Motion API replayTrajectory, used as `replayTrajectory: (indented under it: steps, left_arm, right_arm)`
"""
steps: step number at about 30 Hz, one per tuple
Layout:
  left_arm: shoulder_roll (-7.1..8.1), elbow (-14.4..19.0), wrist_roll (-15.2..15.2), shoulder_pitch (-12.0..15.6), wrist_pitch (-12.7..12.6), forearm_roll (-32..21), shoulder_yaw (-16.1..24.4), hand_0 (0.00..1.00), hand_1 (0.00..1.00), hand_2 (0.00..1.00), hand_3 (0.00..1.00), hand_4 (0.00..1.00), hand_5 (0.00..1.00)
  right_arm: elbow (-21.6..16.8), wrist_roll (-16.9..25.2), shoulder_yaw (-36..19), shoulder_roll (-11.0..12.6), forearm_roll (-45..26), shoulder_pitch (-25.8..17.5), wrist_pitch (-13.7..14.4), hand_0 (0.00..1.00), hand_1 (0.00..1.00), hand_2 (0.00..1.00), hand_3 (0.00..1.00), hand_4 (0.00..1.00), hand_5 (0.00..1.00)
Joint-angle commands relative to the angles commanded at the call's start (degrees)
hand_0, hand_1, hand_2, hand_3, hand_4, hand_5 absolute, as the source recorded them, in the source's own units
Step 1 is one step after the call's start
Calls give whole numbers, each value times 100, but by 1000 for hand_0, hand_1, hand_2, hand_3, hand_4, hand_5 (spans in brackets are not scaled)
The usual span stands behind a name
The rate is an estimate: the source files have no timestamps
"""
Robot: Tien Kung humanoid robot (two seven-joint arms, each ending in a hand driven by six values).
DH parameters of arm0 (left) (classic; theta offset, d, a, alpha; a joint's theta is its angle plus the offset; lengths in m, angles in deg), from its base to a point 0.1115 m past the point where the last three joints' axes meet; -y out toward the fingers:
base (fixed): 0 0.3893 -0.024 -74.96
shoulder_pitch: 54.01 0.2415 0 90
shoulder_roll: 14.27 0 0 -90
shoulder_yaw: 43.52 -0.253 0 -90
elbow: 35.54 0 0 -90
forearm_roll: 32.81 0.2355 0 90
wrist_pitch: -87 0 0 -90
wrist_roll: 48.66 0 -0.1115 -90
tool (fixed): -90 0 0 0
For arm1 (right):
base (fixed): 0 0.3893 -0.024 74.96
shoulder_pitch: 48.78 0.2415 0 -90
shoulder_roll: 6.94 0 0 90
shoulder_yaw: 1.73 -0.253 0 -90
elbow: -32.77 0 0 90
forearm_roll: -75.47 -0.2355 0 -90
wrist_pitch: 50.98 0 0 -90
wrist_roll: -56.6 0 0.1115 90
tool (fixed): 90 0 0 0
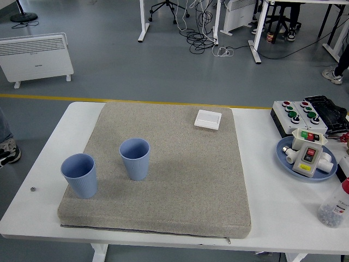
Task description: Push cup pick cup insert cup
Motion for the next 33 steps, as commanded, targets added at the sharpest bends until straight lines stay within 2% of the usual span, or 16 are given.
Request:
replayTrajectory:
  steps: [4,8,12,15,19,25,32,33]
  left_arm:
    - [25,49,-31,57,-30,225,-188,472,511,493,476,587,998]
    - [188,90,-77,167,-92,607,-505,472,511,493,476,587,998]
    - [434,117,-227,250,-153,1002,-902,489,520,502,476,593,998]
    - [525,62,-255,288,-217,1174,-1085,488,522,508,474,595,998]
    - [559,-24,-255,294,-230,1270,-1192,488,522,508,474,595,998]
    - [584,-576,-181,-67,-177,1383,-1447,490,531,512,470,601,998]
    - [690,-764,-5,-343,-110,1422,-1692,499,547,522,472,600,998]
    - [696,-774,-3,-358,-107,1420,-1707,530,555,527,474,602,998]
  right_arm:
    - [0,-5,10,1,-6,8,0,676,591,602,580,102,559]
    - [0,-7,16,3,-23,13,1,676,591,602,580,102,559]
    - [0,-4,21,0,-48,31,9,677,591,602,580,102,559]
    - [0,-3,38,3,-58,47,6,677,591,601,579,102,560]
    - [0,-2,44,6,-75,51,4,677,591,601,579,102,560]
    - [0,31,-7,-5,-44,24,19,677,591,601,580,102,560]
    - [0,31,1,-21,-59,-7,18,677,591,600,581,102,560]
    - [0,31,1,-22,-59,-7,18,676,591,601,580,101,559]
